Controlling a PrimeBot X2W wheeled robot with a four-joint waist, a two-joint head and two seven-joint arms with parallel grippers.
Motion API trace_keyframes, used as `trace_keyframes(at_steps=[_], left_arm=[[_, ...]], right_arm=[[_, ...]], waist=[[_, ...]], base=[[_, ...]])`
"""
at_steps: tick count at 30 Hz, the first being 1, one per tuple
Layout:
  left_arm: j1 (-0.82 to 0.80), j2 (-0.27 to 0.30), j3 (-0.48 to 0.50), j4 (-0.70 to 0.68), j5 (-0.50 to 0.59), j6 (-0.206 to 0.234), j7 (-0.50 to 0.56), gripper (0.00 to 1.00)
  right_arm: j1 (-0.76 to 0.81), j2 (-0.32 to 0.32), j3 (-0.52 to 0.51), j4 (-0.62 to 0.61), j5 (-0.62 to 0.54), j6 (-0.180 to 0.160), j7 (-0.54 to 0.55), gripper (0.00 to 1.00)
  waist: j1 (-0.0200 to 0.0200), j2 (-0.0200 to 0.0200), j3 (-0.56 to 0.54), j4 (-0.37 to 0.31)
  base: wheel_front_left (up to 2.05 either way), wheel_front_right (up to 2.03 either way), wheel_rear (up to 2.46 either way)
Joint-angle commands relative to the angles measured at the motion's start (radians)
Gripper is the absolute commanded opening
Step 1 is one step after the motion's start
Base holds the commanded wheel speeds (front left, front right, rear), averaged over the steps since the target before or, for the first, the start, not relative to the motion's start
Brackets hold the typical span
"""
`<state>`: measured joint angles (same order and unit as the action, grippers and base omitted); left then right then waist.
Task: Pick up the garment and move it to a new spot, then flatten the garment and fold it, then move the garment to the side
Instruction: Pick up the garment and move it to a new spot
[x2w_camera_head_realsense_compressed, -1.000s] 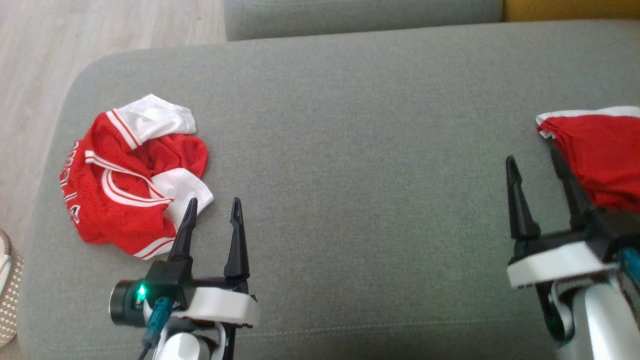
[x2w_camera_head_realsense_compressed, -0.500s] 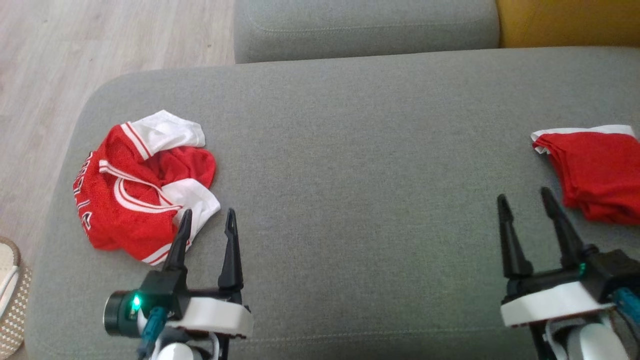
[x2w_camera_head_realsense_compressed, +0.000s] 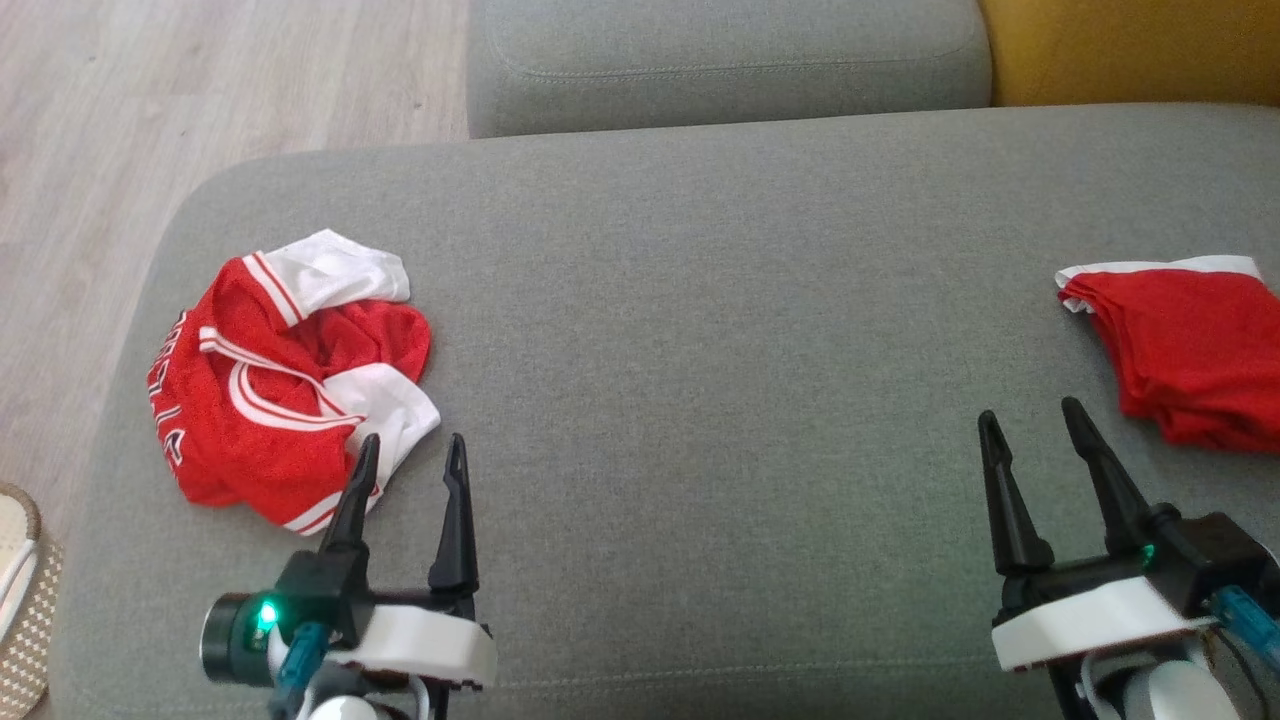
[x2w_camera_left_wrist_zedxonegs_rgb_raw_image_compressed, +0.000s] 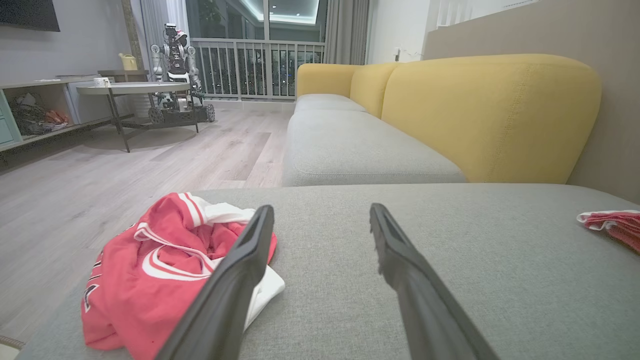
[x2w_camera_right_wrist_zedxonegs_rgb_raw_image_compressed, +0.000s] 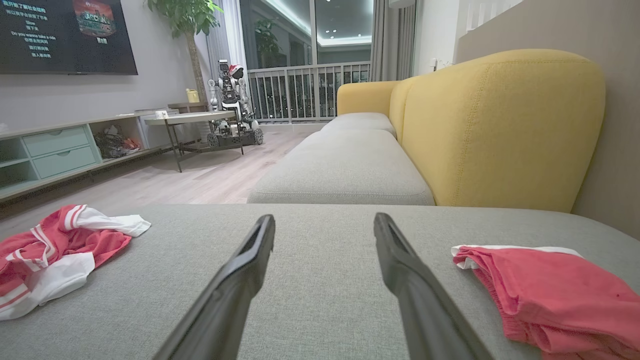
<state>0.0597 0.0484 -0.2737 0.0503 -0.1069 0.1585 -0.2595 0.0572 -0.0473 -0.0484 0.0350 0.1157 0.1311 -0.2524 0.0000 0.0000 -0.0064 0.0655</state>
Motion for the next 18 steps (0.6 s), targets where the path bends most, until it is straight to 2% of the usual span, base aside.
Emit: trace_keyframes(at_steps=[1,8,11,18], left_arm=[[-0.029,0.002,0.042,-0.028,0.005,0.007,-0.002,1.0],[-0.028,0.002,0.043,-0.009,0.014,0.01,-0.002,1.0],[-0.03,0.002,0.042,0.002,0.023,0.024,-0.002,1.0],[-0.041,0.002,0.033,0.017,0.031,0.059,-0.002,1.0]], right_arm=[[-0.015,-0.003,0.023,-0.026,0.009,0.0,-0.009,1.0],[-0.013,-0.003,0.026,-0.006,0.012,0.0,-0.009,1.0],[-0.011,-0.003,0.026,-0.001,0.021,0.0,-0.009,1.0],[-0.01,-0.003,0.044,0.006,0.024,0.0,-0.009,1.0]], waist=[[0.0,0.0,0.0,0.001],[0.0,0.0,-0.003,0.001],[0.0,0.0,-0.003,0.01],[0.0,0.0,0.005,0.08]], base=[[0.0,0.0,0.0],[0.0,0.0,0.0],[0.0,0.0,0.0],[0.0,0.0,0.0]])
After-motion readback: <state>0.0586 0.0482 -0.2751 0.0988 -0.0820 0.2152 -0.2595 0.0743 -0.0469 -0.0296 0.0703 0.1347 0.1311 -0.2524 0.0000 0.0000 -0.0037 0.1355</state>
